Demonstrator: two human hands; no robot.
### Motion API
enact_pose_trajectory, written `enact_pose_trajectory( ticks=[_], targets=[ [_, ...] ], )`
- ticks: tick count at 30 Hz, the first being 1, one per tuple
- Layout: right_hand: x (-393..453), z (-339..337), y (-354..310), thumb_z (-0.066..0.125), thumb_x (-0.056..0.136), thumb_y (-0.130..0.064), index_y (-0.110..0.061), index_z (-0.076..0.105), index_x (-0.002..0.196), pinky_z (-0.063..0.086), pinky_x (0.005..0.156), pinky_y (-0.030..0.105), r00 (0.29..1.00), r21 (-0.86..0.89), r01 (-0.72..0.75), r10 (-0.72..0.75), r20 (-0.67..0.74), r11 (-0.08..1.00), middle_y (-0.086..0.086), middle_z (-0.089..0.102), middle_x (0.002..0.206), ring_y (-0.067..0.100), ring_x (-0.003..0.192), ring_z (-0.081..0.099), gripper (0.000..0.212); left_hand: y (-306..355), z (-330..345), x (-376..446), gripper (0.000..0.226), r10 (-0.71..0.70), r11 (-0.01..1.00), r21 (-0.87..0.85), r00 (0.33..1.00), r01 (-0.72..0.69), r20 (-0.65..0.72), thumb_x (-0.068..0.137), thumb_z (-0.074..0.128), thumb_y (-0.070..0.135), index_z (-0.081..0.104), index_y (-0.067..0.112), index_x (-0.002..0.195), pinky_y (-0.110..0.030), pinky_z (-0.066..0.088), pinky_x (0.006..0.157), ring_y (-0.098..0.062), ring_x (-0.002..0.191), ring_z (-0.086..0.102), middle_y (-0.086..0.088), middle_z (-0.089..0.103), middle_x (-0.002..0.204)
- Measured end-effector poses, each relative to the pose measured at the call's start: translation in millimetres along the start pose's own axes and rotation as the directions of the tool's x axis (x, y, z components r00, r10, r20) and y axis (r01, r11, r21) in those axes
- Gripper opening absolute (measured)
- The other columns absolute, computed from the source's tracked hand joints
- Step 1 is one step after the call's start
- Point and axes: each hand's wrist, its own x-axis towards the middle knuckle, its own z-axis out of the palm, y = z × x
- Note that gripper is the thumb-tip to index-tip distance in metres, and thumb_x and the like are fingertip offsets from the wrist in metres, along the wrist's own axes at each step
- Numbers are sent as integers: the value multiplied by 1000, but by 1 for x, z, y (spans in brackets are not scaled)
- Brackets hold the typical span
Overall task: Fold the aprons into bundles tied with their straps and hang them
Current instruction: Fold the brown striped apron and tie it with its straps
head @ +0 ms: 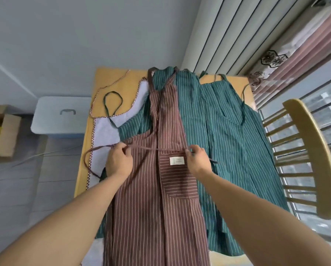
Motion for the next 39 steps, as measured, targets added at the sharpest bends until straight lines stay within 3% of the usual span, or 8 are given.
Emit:
enact_pose_trajectory(
  ticks=[4, 10, 14, 23, 27, 31, 35, 39],
  targets=[
    [42, 0, -15, 50, 103, -43, -18, 54, 139, 47, 104, 46, 1000, -100, 20, -22, -14, 995, 7, 58, 134, 27, 119, 58, 44, -4, -6, 22, 12, -176, 984, -48, 981, 173, -78, 101, 54, 18, 54, 13, 112, -45, 52, 74, -35, 96, 61, -13, 63, 112],
    [92, 4, -40, 60, 96, -49, -22, 53, 139, 54, 97, 47, 997, -48, -70, 71, 16, 996, 5, 63, 126, 26, 109, 65, 51, 2, -9, 48, 50, 91, 920, 366, 984, -142, 155, 88, 68, 37, 53, 25, 135, -43, 33, 106, -24, 127, 46, 0, 59, 131],
    [105, -1, -46, 62, 98, -45, -21, 62, 121, 59, 88, 42, 990, 70, -120, 114, 78, 990, -3, 65, 95, 20, 87, 68, 33, 12, -12, 54, 38, 71, 900, 414, 983, -135, 167, 93, 57, 63, 62, 29, 107, -38, 32, 94, -21, 107, 51, 4, 61, 101],
    [62, -37, -16, 37, 107, -45, -17, 54, 115, 56, 70, 42, 973, 193, -92, 130, -193, 977, 1, 65, 78, 24, 70, 64, 33, 26, -12, 48, 21, 195, 925, 286, 959, -250, 207, 104, 50, 42, 48, 22, 95, -32, 40, 51, -22, 63, 57, 1, 59, 66],
    [57, -45, -12, 52, 101, -53, -18, 37, 145, 55, 75, 40, 981, 177, -191, 194, 5, 965, 2, 63, 108, 21, 84, 66, 58, 23, -12, 52, 24, 175, 905, 380, 981, -194, 85, 98, 63, 19, 55, 18, 121, -42, 53, 87, -26, 98, 64, -6, 68, 110],
    [22, -41, 1, 64, 92, -56, -23, 29, 149, 56, 89, 46, 993, 56, -85, 89, -83, 995, 1, 47, 146, 22, 112, 62, 74, 6, -20, 33, 56, 295, 889, 375, 955, -265, -24, 86, 73, 9, 53, 13, 138, -47, 36, 109, -32, 127, 48, -10, 57, 133],
    [-28, -20, 24, 67, 85, -66, -25, 29, 149, 56, 87, 44, 992, -8, -120, 120, -31, 993, 0, 55, 140, 20, 111, 63, 85, -19, -11, -7, 66, 439, 814, 353, 887, -461, 145, 92, 67, 47, 45, 21, 149, -46, 26, 122, -26, 145, 35, -6, 42, 155],
    [-79, 8, 52, 69, 83, -67, -27, 36, 144, 59, 78, 39, 976, -85, -205, 210, 54, 975, -2, 65, 125, 16, 92, 69, 81, -39, 11, -60, 88, 443, 616, 349, 676, -707, 588, 94, 46, 69, -1, 36, 161, -43, -12, 124, -19, 154, -23, 2, -21, 168]
  ],
)
